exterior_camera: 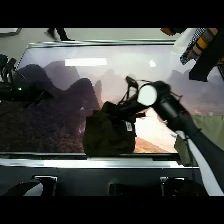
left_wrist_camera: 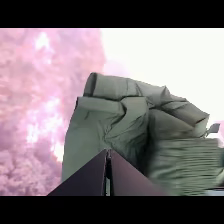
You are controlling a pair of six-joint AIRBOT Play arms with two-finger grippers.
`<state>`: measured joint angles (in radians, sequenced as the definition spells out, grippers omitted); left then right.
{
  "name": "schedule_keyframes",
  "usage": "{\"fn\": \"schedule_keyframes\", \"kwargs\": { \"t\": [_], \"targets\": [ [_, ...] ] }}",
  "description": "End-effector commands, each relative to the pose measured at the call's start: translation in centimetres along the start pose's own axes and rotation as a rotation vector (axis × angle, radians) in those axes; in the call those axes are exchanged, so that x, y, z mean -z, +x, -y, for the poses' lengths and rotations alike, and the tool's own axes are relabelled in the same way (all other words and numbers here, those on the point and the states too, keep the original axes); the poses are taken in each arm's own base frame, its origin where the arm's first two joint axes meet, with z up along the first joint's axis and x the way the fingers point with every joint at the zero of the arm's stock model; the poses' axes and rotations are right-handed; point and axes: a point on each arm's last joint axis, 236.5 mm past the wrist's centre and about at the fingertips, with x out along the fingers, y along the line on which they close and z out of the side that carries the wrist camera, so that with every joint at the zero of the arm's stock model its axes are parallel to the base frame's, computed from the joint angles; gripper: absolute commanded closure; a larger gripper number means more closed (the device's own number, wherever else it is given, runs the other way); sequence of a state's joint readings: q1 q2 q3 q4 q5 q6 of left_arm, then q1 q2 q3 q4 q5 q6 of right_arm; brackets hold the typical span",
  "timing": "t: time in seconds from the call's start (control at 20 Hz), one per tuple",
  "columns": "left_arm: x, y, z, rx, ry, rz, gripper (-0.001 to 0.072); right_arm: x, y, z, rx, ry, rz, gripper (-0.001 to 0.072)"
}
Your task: Fold the clothes and pants, and hang the long-sleeved shirts on hangers.
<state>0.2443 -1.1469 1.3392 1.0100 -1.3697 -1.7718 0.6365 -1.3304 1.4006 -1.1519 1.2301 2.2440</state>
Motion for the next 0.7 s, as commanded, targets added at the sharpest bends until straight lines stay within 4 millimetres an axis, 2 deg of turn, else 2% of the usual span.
{"fn": "schedule_keyframes", "kwargs": {
  "t": [0.0, 0.1, 0.15, 0.2, 0.25, 0.3, 0.4, 0.5, 0.6, 0.65],
  "targets": [
    [-0.1, -0.7, -0.5, -0.010, 0.006, 0.007, 0.0692, 2.0, 4.7, -2.4, -0.019, 0.017, -0.038, 0.0681],
    [-0.2, -0.7, -0.5, -0.008, 0.008, 0.013, 0.0693, 2.5, 6.6, -2.0, 0.006, 0.016, -0.066, 0.0677],
    [-0.2, -0.7, -0.5, -0.008, 0.008, 0.014, 0.0693, 2.4, 7.5, -1.7, 0.016, 0.024, -0.071, 0.0599],
    [-0.2, -0.7, -0.5, -0.008, 0.008, 0.014, 0.0693, 2.0, 8.1, -1.7, 0.012, 0.029, -0.063, 0.0479],
    [-0.2, -0.7, -0.5, -0.008, 0.008, 0.014, 0.0692, 1.4, 8.3, -2.0, -0.003, 0.031, -0.044, 0.0442],
    [-0.2, -0.7, -0.5, -0.008, 0.008, 0.013, 0.0693, 0.8, 8.2, -2.7, -0.030, 0.031, -0.014, 0.0440],
    [-0.2, -0.7, -0.5, -0.008, 0.011, 0.013, 0.0693, -1.0, 7.1, -4.8, -0.112, 0.022, 0.072, 0.0392],
    [-0.1, -0.7, -0.1, 0.010, 0.034, 0.008, 0.0693, -3.0, 4.7, -6.7, -0.199, 0.038, 0.155, 0.0392],
    [0.6, -0.7, 0.8, 0.041, 0.057, -0.018, 0.0693, -5.4, 1.4, -5.8, -0.222, 0.079, 0.211, 0.0378],
    [1.2, -0.5, 1.1, 0.042, 0.081, -0.039, 0.0693, -6.6, -0.8, -4.5, -0.213, 0.094, 0.235, 0.0309]
  ]
}}
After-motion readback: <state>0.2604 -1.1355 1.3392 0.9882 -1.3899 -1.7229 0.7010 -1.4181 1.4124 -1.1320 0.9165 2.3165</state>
